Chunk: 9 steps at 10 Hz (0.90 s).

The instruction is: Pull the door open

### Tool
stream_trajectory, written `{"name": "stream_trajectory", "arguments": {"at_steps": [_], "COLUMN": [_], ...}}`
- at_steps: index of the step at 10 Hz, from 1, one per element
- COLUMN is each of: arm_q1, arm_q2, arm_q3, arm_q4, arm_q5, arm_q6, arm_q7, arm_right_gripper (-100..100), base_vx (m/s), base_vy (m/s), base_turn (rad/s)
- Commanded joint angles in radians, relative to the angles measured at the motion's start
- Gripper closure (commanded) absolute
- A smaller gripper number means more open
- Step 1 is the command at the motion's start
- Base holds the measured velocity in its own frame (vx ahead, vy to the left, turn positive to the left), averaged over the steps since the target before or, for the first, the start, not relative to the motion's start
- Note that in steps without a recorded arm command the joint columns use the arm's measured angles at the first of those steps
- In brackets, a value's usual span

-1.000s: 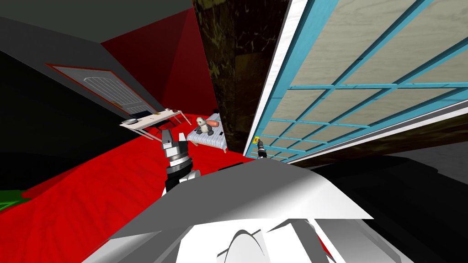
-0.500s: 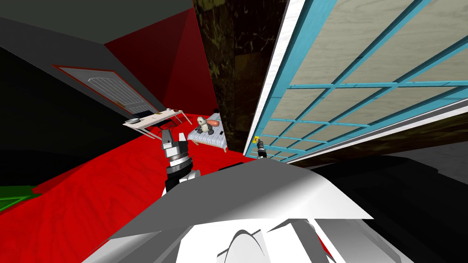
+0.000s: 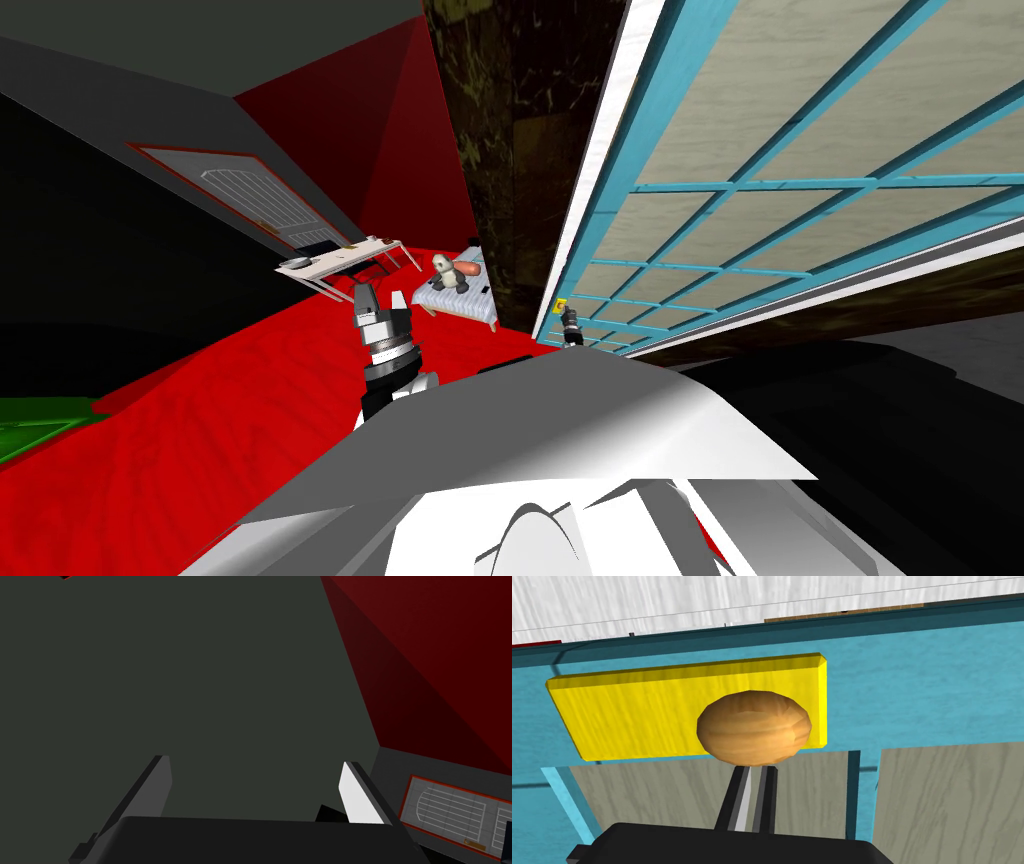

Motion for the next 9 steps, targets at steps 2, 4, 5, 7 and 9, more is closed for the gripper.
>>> {"name": "stream_trajectory", "arguments": {"at_steps": [2,4,5,7,9], "arm_q1": [-0.016,-0.019,-0.021,-0.023,-0.027], "arm_q2": [-0.002,0.003,0.005,0.009,0.016], "arm_q3": [0.015,0.019,0.022,0.025,0.033], "arm_q4": [0.029,0.028,0.028,0.027,0.027], "arm_q5": [-0.034,-0.054,-0.066,-0.081,-0.113], "arm_q6": [-0.015,-0.015,-0.016,-0.016,-0.017], "arm_q7": [-0.059,-0.105,-0.133,-0.169,-0.233], "arm_right_gripper": [-100,-100,-100,-100,-100], "base_vx": [-0.035,-0.051,-0.055,-0.035,-0.038], "base_vy": [-0.015,-0.009,0.027,0.024,0.007], "base_turn": [0.020,0.022,0.075,0.062,0.046]}}
